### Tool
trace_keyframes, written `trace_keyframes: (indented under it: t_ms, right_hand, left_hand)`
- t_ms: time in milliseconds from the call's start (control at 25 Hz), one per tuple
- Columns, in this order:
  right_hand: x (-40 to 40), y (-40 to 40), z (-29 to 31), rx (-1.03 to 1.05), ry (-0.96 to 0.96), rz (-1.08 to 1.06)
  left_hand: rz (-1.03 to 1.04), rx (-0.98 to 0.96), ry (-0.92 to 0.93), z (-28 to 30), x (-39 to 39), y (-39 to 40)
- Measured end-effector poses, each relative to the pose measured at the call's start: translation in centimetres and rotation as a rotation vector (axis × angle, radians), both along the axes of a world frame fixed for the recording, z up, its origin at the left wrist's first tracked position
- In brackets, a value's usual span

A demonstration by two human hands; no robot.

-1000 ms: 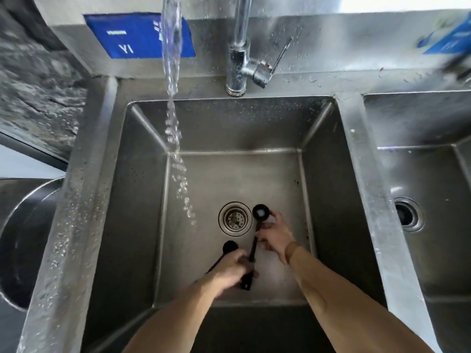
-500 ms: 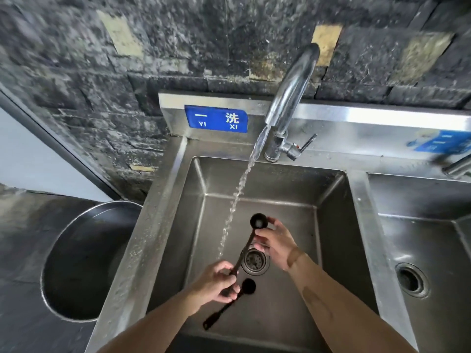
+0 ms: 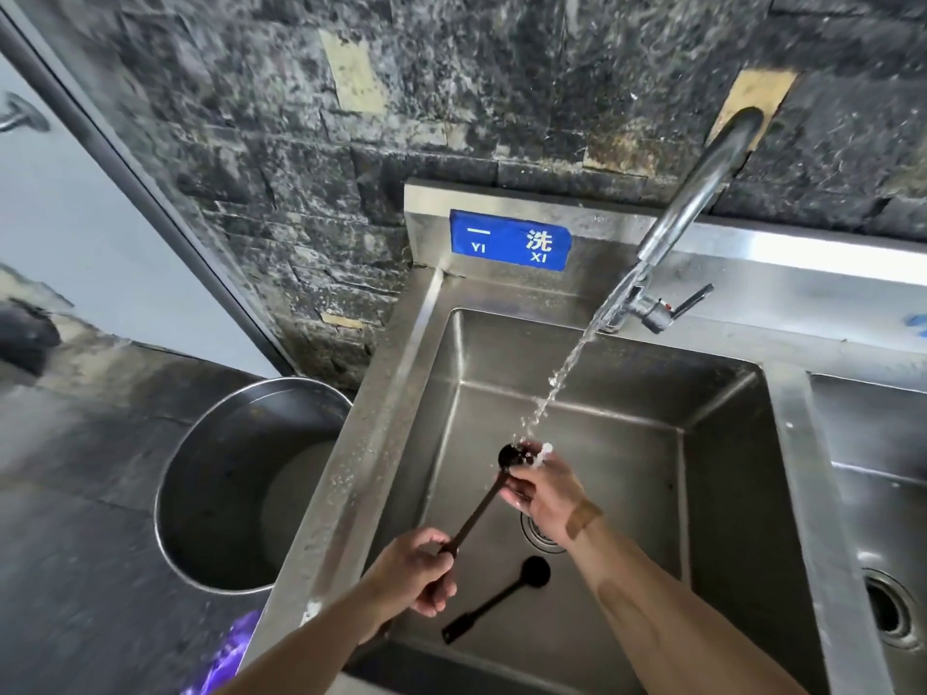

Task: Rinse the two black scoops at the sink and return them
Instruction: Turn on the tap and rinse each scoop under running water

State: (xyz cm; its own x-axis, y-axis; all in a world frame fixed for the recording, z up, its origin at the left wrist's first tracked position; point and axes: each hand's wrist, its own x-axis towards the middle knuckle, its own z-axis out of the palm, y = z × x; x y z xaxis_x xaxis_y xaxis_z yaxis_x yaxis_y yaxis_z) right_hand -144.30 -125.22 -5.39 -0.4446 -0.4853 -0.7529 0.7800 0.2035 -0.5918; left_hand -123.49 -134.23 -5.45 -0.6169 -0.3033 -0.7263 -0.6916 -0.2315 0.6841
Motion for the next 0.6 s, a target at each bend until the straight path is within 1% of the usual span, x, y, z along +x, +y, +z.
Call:
trace_keyframes:
  t_ms: [120,320,480,600]
  right_hand:
    - [0.7,-0.9,-0.7,0.056,0.034,0.009]
    - [1.3,-2.2,-1.1,0.118,0.090,-0.090]
    - [0.2,-2.5,-0.3,0.092,0.113,-0.054]
    - [0.1,-2.6,0.5,0.103,0.176,-0.049]
  left_hand:
    - [0.032,-0.010,0.023,-0.1,1.0,0.1]
    - [0.112,-0.014,0.006,0.0,1.3,0.3]
    - [0.194,0.033,-0.076,-0.2,1.0,-0.2]
    - [0.227,0.081,-0.051,-0.5,0.9,-0.3]
